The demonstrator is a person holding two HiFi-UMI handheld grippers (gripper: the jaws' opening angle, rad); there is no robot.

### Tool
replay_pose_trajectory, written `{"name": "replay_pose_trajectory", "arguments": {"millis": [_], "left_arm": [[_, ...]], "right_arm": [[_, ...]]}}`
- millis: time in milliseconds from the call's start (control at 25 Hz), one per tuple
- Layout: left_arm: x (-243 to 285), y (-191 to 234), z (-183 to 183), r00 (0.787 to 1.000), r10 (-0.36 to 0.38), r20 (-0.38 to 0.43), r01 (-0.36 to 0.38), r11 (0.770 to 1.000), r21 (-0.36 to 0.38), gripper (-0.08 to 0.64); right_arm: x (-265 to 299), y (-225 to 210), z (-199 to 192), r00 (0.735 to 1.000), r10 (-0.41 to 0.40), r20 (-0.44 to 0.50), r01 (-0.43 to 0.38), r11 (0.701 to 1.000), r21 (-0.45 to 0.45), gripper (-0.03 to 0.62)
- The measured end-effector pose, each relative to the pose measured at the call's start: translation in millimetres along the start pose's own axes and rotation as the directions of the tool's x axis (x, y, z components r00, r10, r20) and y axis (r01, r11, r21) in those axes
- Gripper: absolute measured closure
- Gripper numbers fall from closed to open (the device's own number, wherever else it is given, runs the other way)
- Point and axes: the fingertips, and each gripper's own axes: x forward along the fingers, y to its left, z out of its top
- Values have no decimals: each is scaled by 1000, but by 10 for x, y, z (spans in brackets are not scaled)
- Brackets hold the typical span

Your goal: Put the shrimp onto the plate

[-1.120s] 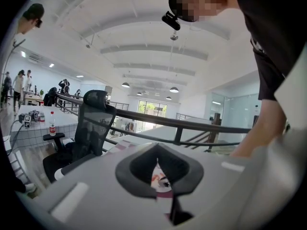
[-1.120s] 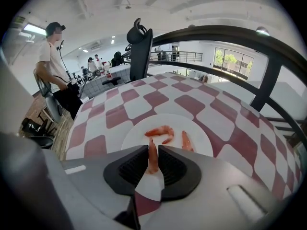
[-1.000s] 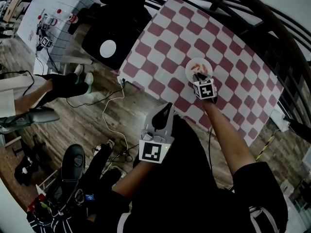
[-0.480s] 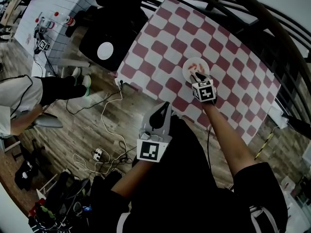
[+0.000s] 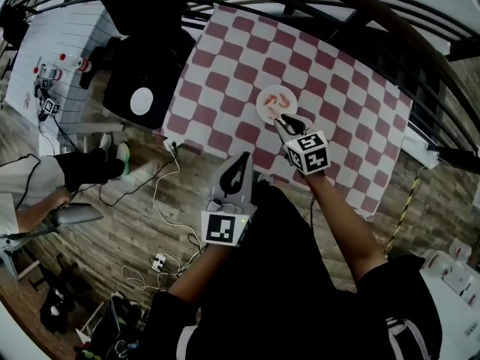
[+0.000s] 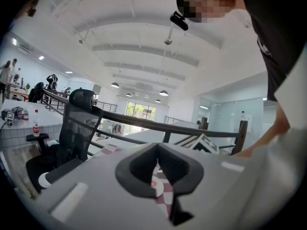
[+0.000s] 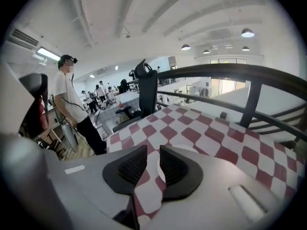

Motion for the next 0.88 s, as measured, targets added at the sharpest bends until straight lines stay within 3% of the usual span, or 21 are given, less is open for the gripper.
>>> {"name": "replay_pose_trajectory", "arguments": {"millis": [240, 560, 680, 880], "left_arm": [[5, -196, 203, 995, -87, 49, 86, 996, 33, 552], [-58, -320, 358, 985, -161, 58, 157, 986, 58, 552], [-84, -376, 487, 981, -184, 67, 179, 981, 81, 552], [-189, -598, 696, 953, -275, 128, 252, 953, 169, 552]], "right_arm": [[-743, 159, 447, 982, -54, 182, 51, 998, 21, 555], [-1528, 401, 700, 927, -173, 333, 153, 985, 85, 594], [-1826, 580, 788, 894, -201, 401, 167, 979, 120, 594], [-2296, 800, 961, 803, -295, 518, 263, 955, 135, 594]]}}
